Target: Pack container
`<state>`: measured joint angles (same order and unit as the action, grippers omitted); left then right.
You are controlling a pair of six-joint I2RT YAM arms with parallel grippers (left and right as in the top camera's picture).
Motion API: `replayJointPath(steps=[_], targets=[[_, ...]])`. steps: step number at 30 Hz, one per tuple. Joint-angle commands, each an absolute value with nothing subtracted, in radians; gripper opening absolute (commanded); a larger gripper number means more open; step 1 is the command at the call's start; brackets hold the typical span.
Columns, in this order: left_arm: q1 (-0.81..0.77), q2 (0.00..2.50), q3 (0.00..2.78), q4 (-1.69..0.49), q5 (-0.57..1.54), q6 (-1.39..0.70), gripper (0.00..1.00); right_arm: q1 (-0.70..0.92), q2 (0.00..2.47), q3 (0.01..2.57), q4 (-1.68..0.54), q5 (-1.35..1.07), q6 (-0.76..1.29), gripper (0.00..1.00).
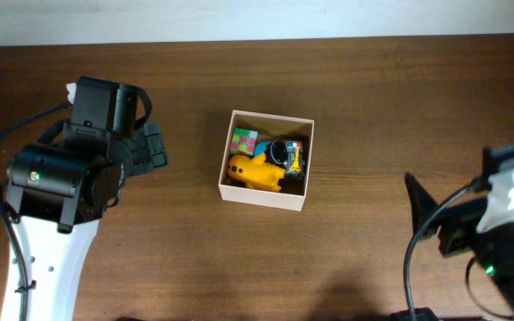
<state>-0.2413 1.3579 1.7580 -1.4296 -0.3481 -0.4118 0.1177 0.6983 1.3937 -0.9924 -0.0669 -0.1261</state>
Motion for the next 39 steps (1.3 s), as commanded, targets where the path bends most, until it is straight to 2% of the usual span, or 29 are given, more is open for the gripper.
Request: replayJointPath(steps=[1,7,16,25,39], targets=[[-0.236,1.357,1.759,-1.430,-0.347,-0.418,0.99,0.068,0.528,1.172,-0.904,-0.003,-0.131,0.99],[-0.236,1.357,1.759,-1.430,-0.347,-0.418,0.99,0.025,0.231,0.784,-0.832,-0.003,-0.131,0.99],[-0.236,1.357,1.759,-1.430,-0.347,-0.418,0.99,0.017,0.002,0.438,-0.739,-0.004,-0.130,0.99],[-0.236,1.357,1.759,-1.430,-0.347,-0.418,0.99,0.017,0.004,0.270,-0.716,-0.006,-0.131,0.99],[-0.236,1.357,1.759,-1.430,-0.347,-0.418,0.99,0.017,0.004,0.161,-0.721,-0.006,-0.131,0.99]])
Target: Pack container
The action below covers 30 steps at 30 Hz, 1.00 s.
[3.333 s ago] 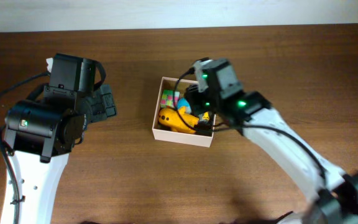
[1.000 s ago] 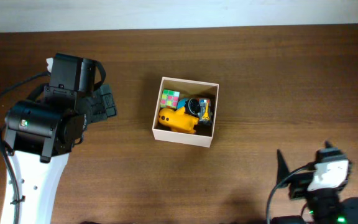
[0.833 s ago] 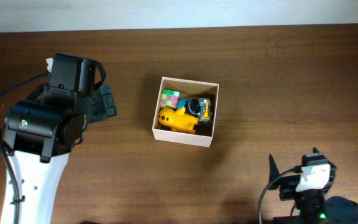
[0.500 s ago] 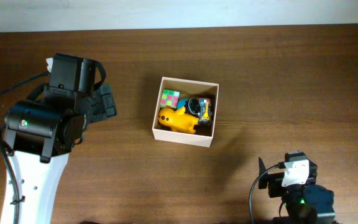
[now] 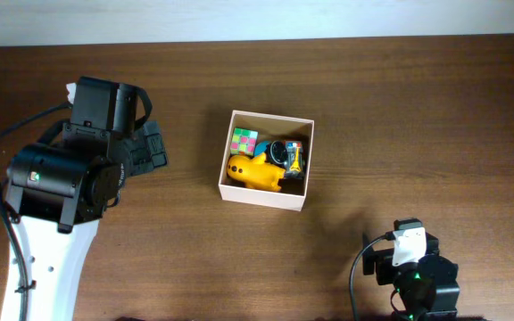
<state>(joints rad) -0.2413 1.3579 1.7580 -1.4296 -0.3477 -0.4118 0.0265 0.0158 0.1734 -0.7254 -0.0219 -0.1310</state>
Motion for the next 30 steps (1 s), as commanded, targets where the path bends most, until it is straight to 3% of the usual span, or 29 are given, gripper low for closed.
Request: replayJointPath(steps=[1,30], targets=[[-0.236,1.357,1.759,-1.430,-0.347,-0.418,0.99,0.017,0.004,0.161,-0.721,-0.006,-0.131,0.99],[-0.249,1.350,1.758,-1.430,-0.343,-0.418,0.99,0.017,0.004,0.161,-0.721,-0.006,-0.131,0.99]])
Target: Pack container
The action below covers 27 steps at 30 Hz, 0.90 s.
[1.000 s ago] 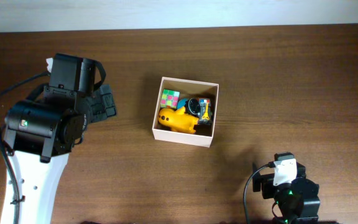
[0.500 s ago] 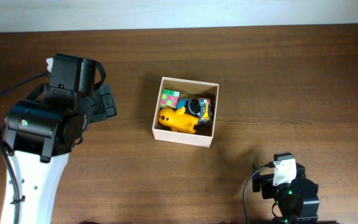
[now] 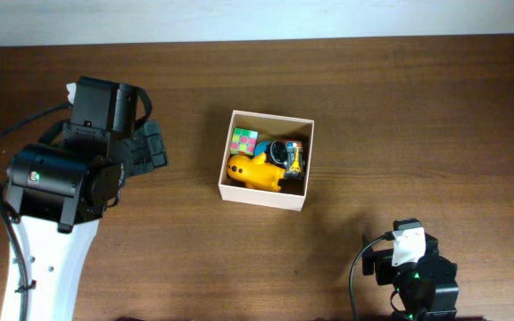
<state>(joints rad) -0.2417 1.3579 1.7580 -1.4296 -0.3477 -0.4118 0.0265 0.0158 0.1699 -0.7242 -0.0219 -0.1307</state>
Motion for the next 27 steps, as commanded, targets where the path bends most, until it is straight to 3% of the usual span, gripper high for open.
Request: replayJointPath(steps=[1,9,16,19,27], targets=[[-0.249,1.346,1.758,-1.430,-0.344,-0.417,0.99,0.017,0.004,0.161,-0.721,-0.006,-0.131,0.98],[-0.248,1.249,1.664,-1.383,-0.389,-0.416,0.99,0.017,0.004,0.161,-0.721,-0.006,-0.131,0.98],[-0.198,1.026,1.240,-0.826,-0.136,-0.101,0.99,0.017,0.004,0.161,-0.721,-0.006,-0.131,0.99],[-0.173,0.907,1.029,-0.635,-0.070,-0.062,0.99,0.017,0.004,0.161,-0.721,-0.006,-0.131,0.99],[-0.111,0.589,0.669,-0.553,-0.070,-0.062,0.99,0.017,0.004,0.161,-0.721,-0.006,-0.131,0.99]])
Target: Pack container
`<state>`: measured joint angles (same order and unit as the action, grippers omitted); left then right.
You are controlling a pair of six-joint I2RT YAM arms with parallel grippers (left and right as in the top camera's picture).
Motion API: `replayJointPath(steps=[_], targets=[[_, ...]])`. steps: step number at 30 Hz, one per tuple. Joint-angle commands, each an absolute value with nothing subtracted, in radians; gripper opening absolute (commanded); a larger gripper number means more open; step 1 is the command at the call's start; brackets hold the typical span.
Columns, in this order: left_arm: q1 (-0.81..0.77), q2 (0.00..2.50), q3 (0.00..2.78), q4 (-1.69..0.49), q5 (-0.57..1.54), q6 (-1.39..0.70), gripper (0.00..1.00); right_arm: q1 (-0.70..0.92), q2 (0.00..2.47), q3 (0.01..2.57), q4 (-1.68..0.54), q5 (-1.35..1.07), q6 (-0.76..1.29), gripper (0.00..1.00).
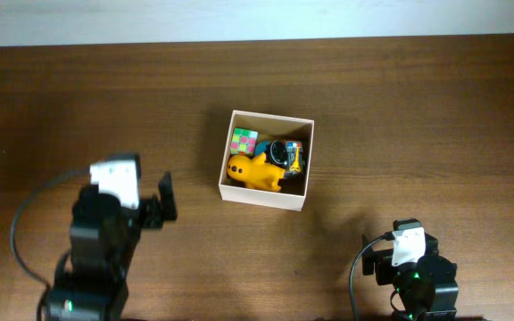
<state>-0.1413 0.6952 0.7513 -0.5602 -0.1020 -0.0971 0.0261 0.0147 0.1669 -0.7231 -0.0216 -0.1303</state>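
Observation:
A white open box [262, 194] stands at the middle of the table. Inside lie a multicoloured puzzle cube [244, 141], a yellow toy [255, 171] and a dark round item with blue and yellow parts [284, 153]. My left gripper [162, 201] hangs left of the box, a little below its level, with nothing seen in it. My right gripper [375, 264] is folded in at the bottom right, well clear of the box. Neither gripper's jaws can be read from above.
The brown wooden table [400, 116] ends at a pale wall strip along the far edge. The left arm's body [96, 241] covers the lower left, and the right arm's body [416, 281] sits at the bottom edge.
My left arm has drawn back from the upper left, beside the box's far half, down toward the lower left edge. The right arm and the box contents have not changed.
At first the left arm stood at the upper left and the right arm reached out at the far right. Then the right arm was folded in at the bottom right and stayed there. Now the left arm has pulled back toward the near edge too.

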Motion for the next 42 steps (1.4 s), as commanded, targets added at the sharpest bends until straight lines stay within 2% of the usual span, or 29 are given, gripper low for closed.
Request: replayJointPath(steps=[1,8,19,42], targets=[[-0.089,0.516,0.606,-0.553,-0.069,-0.062,0.99,0.017,0.004,0.161,-0.721,-0.006,-0.131,0.99],[-0.030,0.257,0.377,-0.552,-0.066,-0.062,0.99,0.017,0.004,0.161,-0.721,-0.006,-0.131,0.99],[-0.030,0.052,0.205,-0.553,-0.021,-0.063,0.99,0.017,0.004,0.161,-0.721,-0.006,-0.131,0.99],[-0.030,0.007,0.149,-0.554,-0.014,-0.062,0.99,0.017,0.004,0.161,-0.721,-0.006,-0.131,0.99]])
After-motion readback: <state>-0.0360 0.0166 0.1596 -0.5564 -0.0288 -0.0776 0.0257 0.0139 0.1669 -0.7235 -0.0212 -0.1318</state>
